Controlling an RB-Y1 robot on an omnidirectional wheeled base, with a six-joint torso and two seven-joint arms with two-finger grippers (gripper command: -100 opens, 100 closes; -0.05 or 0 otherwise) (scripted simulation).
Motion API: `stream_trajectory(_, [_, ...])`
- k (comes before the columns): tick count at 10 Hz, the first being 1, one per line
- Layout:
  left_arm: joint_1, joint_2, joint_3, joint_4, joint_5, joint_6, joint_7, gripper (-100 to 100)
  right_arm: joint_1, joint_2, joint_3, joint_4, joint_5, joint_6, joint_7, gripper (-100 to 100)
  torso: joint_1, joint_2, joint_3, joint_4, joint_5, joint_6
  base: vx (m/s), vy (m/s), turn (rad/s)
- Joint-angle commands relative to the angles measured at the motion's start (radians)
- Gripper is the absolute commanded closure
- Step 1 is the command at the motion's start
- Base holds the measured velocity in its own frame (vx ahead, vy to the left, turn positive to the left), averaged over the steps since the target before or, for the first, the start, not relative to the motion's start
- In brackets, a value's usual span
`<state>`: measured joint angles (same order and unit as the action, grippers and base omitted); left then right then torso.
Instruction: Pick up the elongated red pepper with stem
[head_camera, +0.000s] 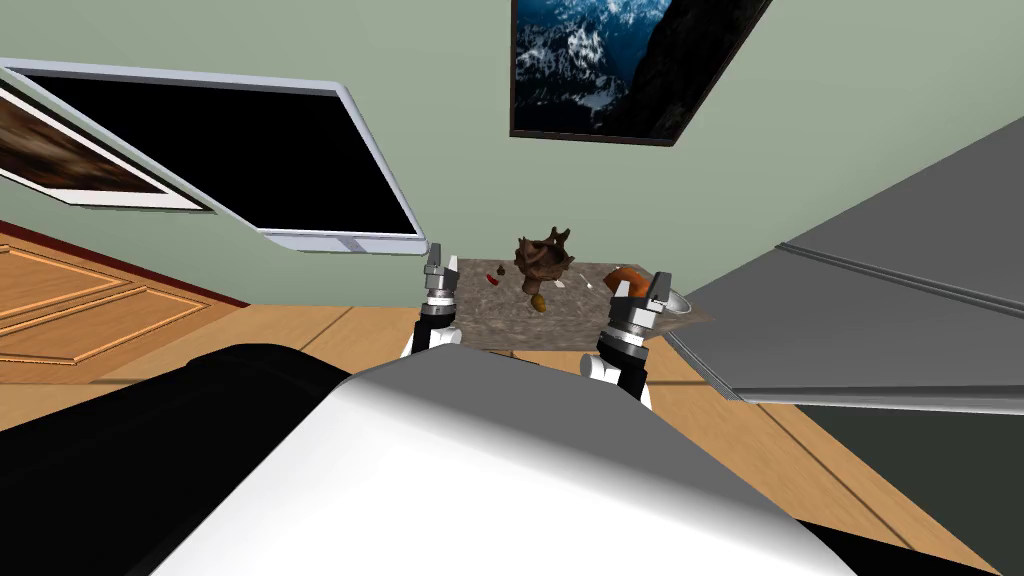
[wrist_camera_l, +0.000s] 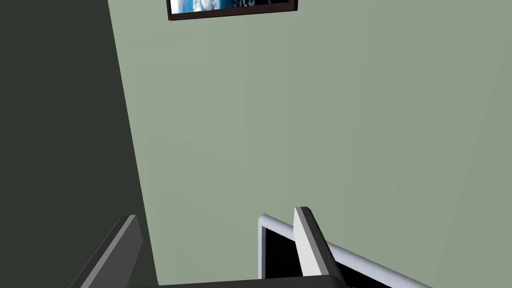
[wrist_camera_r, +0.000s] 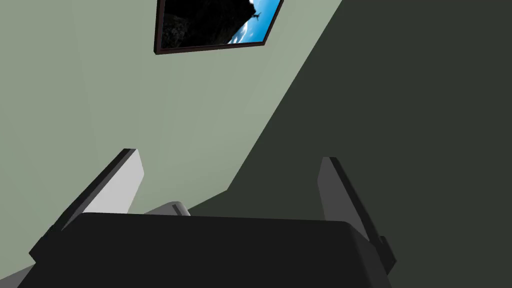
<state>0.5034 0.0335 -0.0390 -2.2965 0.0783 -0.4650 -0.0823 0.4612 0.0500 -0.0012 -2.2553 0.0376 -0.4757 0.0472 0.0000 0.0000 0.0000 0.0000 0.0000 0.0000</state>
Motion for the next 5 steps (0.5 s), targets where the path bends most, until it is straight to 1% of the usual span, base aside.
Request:
stream_trajectory(1, [-0.019,0.032,0.002,0.014,0.002,0.018,0.003,-100,0.0,0.0,0.0,0.0,0.0,0.0,0.0,0,0.0,0.0,0.0,0.0,0.0,0.0,-0.023,0.048,-0.034])
stream_trajectory(3, [-0.045,0.063,0.004,0.034,0.005,0.044,0.007,-100,0.0,0.0,0.0,0.0,0.0,0.0,0.0,0,0.005,0.002,0.001,0.0,0.001,0.0,-0.051,0.098,-0.061])
stream_trajectory(5, [-0.08,0.098,0.007,0.061,0.01,0.081,0.011,-100,0.0,0.0,0.0,0.0,0.0,0.0,0.0,0,0.007,0.004,0.002,0.001,0.002,0.0,-0.063,0.101,-0.08])
